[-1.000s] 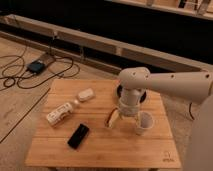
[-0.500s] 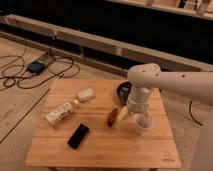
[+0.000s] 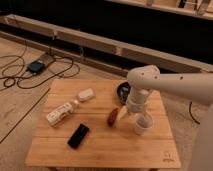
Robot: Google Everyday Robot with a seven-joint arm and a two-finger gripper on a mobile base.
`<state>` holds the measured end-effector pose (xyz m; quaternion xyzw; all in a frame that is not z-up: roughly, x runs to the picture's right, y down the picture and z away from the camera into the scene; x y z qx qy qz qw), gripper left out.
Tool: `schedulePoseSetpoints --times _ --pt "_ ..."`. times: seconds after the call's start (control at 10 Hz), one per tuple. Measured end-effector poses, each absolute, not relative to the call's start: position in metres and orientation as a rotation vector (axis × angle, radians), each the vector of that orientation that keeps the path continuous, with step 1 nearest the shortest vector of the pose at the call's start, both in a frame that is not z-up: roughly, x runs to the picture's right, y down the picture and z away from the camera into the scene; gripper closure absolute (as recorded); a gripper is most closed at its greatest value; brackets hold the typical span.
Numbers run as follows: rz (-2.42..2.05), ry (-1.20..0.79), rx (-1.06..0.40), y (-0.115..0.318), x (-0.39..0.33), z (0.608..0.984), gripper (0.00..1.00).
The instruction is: Pick up the ceramic cup
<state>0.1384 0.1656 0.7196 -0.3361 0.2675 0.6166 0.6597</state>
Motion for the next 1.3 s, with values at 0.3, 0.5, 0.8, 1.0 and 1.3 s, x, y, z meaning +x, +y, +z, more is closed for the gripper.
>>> schedulePoseSetpoints --times 0.3,0.5,0.8,1.0,1.3 --pt "1.422 0.577 -0.734 0.171 0.134 0.729 0.20" --pt "1.446 0.552 -0.716 0.178 0.130 0.736 0.20" --pt "1.474 0.545 -0.685 0.190 0.131 0.747 0.23" --pt "1.477 0.550 -0.666 0.194 0.133 0.753 0.38" --pt "1.471 0.571 -0.644 0.199 0.139 0.758 0.66"
